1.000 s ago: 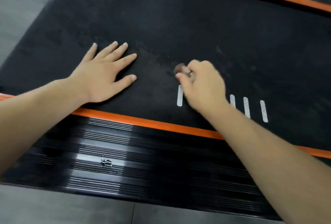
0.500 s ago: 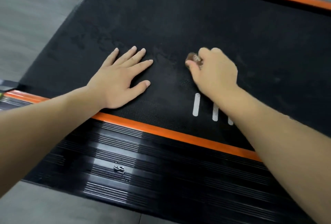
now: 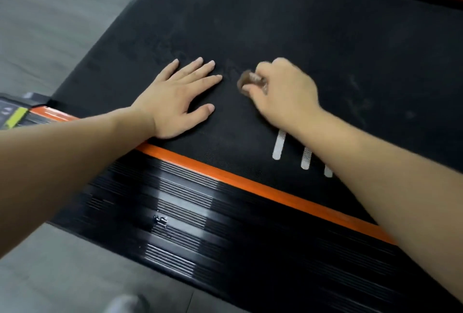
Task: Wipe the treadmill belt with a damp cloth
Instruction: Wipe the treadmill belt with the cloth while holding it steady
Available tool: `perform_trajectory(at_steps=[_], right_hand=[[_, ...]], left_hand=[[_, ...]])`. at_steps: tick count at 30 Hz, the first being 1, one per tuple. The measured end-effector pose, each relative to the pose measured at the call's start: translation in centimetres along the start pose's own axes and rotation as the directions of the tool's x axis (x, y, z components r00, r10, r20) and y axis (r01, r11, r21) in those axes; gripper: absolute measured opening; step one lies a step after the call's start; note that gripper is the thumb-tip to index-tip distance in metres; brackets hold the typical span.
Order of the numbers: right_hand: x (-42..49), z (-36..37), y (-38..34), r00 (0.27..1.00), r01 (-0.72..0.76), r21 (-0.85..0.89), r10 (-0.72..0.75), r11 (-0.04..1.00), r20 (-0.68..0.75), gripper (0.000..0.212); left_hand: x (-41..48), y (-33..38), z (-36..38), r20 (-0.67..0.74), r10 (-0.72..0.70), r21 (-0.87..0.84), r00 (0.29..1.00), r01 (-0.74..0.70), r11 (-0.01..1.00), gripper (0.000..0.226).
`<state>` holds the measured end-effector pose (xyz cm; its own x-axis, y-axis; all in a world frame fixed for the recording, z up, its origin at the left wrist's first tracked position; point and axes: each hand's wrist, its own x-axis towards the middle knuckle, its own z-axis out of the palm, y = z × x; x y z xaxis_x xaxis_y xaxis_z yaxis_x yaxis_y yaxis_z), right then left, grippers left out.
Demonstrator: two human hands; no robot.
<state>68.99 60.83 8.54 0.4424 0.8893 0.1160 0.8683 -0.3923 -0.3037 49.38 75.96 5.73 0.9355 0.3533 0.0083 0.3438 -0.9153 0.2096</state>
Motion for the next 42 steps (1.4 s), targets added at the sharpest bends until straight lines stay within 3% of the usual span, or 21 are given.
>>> perform_trajectory(at_steps=[2, 3, 5, 7, 8, 11, 13, 16, 18, 20, 25, 28, 30, 31, 35, 37, 39, 40, 42], right_hand=[[1.3, 0.1, 0.1, 0.991, -0.132, 0.013, 0.132, 0.991, -0.028, 0.027], [0.3, 0.4, -0.5, 0.994, -0.103, 0.015, 0.104, 0.995, -0.030, 0.028], [-3.9, 0.9, -2.6, 0.991, 0.129, 0.097, -0.131, 0.987, 0.018, 0.028], [-6.6, 0.2, -2.7, 0.958, 0.243, 0.192, -0.266, 0.951, 0.105, 0.029], [-6.2, -0.3, -2.2, 0.966, 0.211, 0.148, -0.230, 0.966, 0.118, 0.031], [-4.5, -0.6, -1.5, 0.985, -0.167, -0.036, 0.165, 0.985, -0.040, 0.030], [-6.0, -0.1, -3.9, 0.982, -0.187, -0.065, 0.186, 0.980, -0.021, 0.029], [-8.6, -0.9, -5.2, 0.973, -0.182, -0.014, 0.182, 0.983, 0.142, 0.031], [-8.6, -2.3, -3.3, 0.915, -0.391, -0.110, 0.399, 0.914, 0.065, 0.032], [-8.8, -2.5, -2.9, 0.805, -0.593, -0.144, 0.588, 0.792, -0.082, 0.028], [-9.7, -0.5, -7.1, 0.827, -0.553, -0.149, 0.562, 0.819, 0.018, 0.031], [-10.9, -2.4, -4.9, 0.657, -0.747, -0.226, 0.745, 0.625, -0.112, 0.025], [-10.6, -2.2, -5.4, 0.520, -0.849, -0.219, 0.831, 0.480, -0.197, 0.025], [-9.7, -1.2, -6.7, 0.514, -0.853, -0.229, 0.834, 0.470, -0.203, 0.026], [-6.8, 2.5, -11.9, 0.705, -0.708, -0.123, 0.706, 0.695, -0.069, 0.026], [-5.9, 2.2, -11.6, 0.678, -0.735, -0.127, 0.719, 0.666, -0.153, 0.027], [-4.6, 2.4, -12.0, 0.583, -0.811, -0.124, 0.774, 0.572, -0.245, 0.023], [-3.9, 3.0, -13.2, 0.588, -0.807, -0.130, 0.766, 0.576, -0.259, 0.023], [-2.4, 4.7, -16.0, 0.750, -0.657, -0.115, 0.631, 0.745, -0.198, 0.021]], left_hand=[[0.0, 0.0, 0.0, 0.006, 0.001, -0.007, 1.000, -0.001, 1.000, 0.072], [0.1, -0.1, 0.0, 0.005, 0.007, -0.010, 1.000, -0.007, 1.000, 0.073], [0.1, -0.2, 0.1, -0.001, 0.015, -0.006, 1.000, -0.015, 1.000, 0.073], [0.1, -0.2, 0.3, -0.011, 0.018, 0.002, 1.000, -0.018, 1.000, 0.073], [0.1, -0.2, 0.2, -0.013, 0.021, 0.001, 1.000, -0.021, 1.000, 0.074], [0.2, -0.2, 0.1, -0.006, 0.029, -0.011, 1.000, -0.029, 1.000, 0.075], [0.1, -0.2, 0.1, -0.002, 0.033, -0.015, 0.999, -0.033, 0.999, 0.076], [0.1, -0.4, 0.0, 0.008, 0.047, -0.041, 0.999, -0.046, 0.998, 0.076], [0.1, -0.4, -0.1, 0.014, 0.055, -0.051, 0.998, -0.054, 0.997, 0.073], [0.2, -0.5, -0.2, 0.023, 0.057, -0.066, 0.998, -0.055, 0.996, 0.069], [0.5, -1.2, -0.8, 0.071, 0.093, -0.185, 0.993, -0.078, 0.980, 0.064], [0.6, -3.9, -2.8, 0.124, 0.200, -0.262, 0.972, -0.162, 0.951, 0.061], [0.3, -7.0, -3.6, 0.107, 0.254, -0.189, 0.961, -0.232, 0.954, 0.061], [0.0, -8.6, -3.8, 0.098, 0.264, -0.140, 0.959, -0.250, 0.958, 0.063], [-1.3, -13.8, -4.2, 0.068, 0.255, -0.045, 0.964, -0.253, 0.966, 0.077], [-1.9, -15.4, -4.3, 0.072, 0.256, -0.041, 0.964, -0.254, 0.966, 0.083], [-2.3, -16.4, -4.2, 0.068, 0.262, -0.055, 0.963, -0.258, 0.964, 0.082], [-2.5, -16.5, -4.2, 0.058, 0.267, -0.067, 0.962, -0.264, 0.962, 0.081], [-2.6, -16.5, -4.1, 0.032, 0.261, -0.082, 0.965, -0.258, 0.963, 0.078]])
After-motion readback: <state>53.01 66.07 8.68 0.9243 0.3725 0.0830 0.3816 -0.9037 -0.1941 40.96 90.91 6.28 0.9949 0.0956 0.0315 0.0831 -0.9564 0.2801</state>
